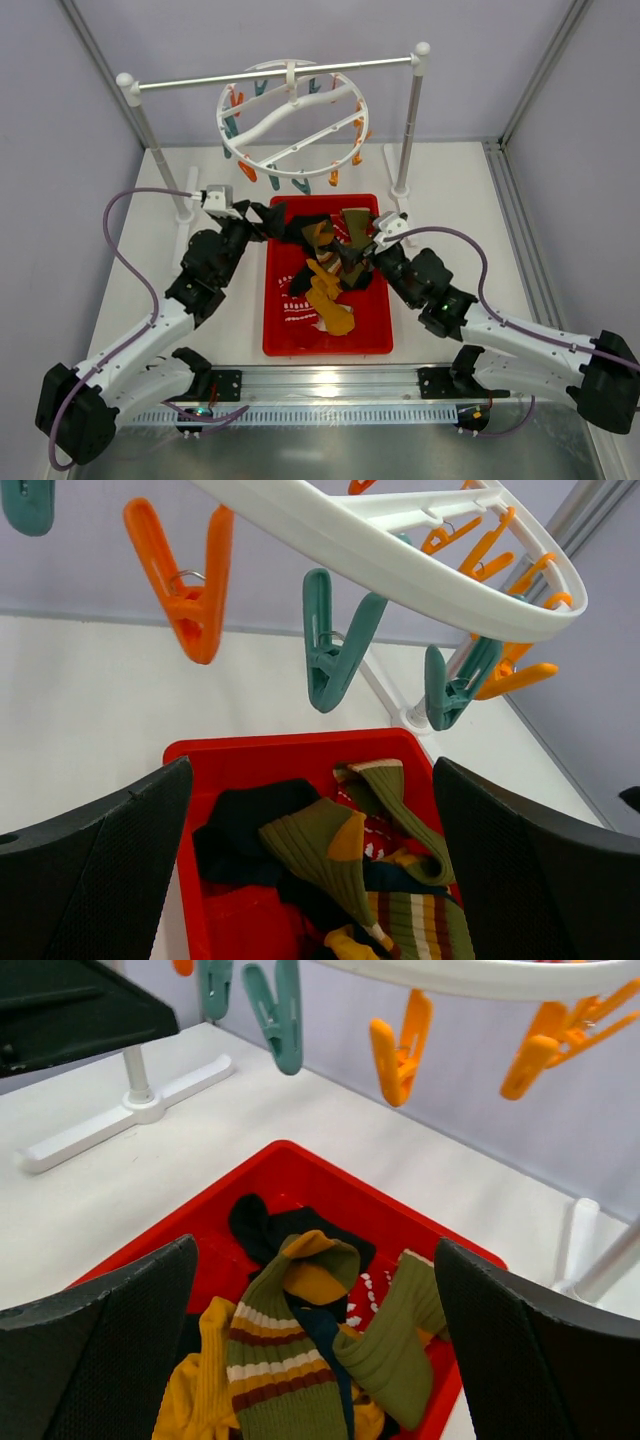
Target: Remove the socks clipped to the hanger
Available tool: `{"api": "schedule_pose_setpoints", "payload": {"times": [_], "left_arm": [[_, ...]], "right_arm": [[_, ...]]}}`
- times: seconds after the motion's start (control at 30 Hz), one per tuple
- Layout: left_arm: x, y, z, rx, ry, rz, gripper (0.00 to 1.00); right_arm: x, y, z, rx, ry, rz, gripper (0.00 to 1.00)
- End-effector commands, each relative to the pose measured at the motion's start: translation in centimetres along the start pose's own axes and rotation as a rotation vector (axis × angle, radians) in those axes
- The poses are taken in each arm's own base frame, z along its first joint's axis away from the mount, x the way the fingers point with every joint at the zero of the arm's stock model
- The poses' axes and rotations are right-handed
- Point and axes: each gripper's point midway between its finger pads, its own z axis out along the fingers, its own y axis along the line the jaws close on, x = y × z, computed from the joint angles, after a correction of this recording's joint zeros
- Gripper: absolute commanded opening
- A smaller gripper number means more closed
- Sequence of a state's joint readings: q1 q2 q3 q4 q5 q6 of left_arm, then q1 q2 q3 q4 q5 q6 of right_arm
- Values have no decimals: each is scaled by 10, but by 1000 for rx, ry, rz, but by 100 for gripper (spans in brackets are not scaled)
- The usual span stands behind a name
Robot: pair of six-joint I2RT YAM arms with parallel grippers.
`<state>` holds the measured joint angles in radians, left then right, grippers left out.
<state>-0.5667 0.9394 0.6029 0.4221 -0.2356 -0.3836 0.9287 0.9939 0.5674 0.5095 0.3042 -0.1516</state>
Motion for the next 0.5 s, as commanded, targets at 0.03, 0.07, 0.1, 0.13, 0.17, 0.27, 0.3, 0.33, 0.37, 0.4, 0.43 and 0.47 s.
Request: {"api": "schedule_pose_setpoints", "payload": {"times": [0.03,0.07,0.1,0.13,0.17,0.27,0.3,0.33,0.37,0.4,0.43,0.47], "left_arm": [[-13,12,-8,-52,-51,13,100],[-12,15,-12,-60,-56,15,99],[-12,17,-14,-67,-60,16,100],[-11,21,-17,-82,-67,17,100],[-10,24,-21,-90,-79,16,100],[-10,32,-26,-125,-85,21,100],[-11,34,-28,-133,-86,21,100],[-11,36,-29,-145,-87,22,100],[-11,38,-30,-152,-85,25,99],[-11,38,-30,-156,-84,27,100],[-10,39,-29,-157,-80,31,100],[-10,40,-29,-163,-79,34,100]], "right_arm": [[-27,-31,-20,136,-124,18,100],[-36,-42,-27,186,-162,36,100],[-29,-47,-32,211,-159,32,99],[-29,-52,-35,235,-171,35,100],[-34,-61,-39,271,-200,51,100],[-24,-81,-40,332,-202,77,100],[-16,-93,-40,357,-192,73,100],[-14,-97,-39,364,-194,93,100],[-12,-101,-39,375,-194,96,100],[-8,-107,-39,388,-186,95,100],[-8,-109,-39,394,-188,97,100],[-6,-111,-40,402,-185,96,100]]}}
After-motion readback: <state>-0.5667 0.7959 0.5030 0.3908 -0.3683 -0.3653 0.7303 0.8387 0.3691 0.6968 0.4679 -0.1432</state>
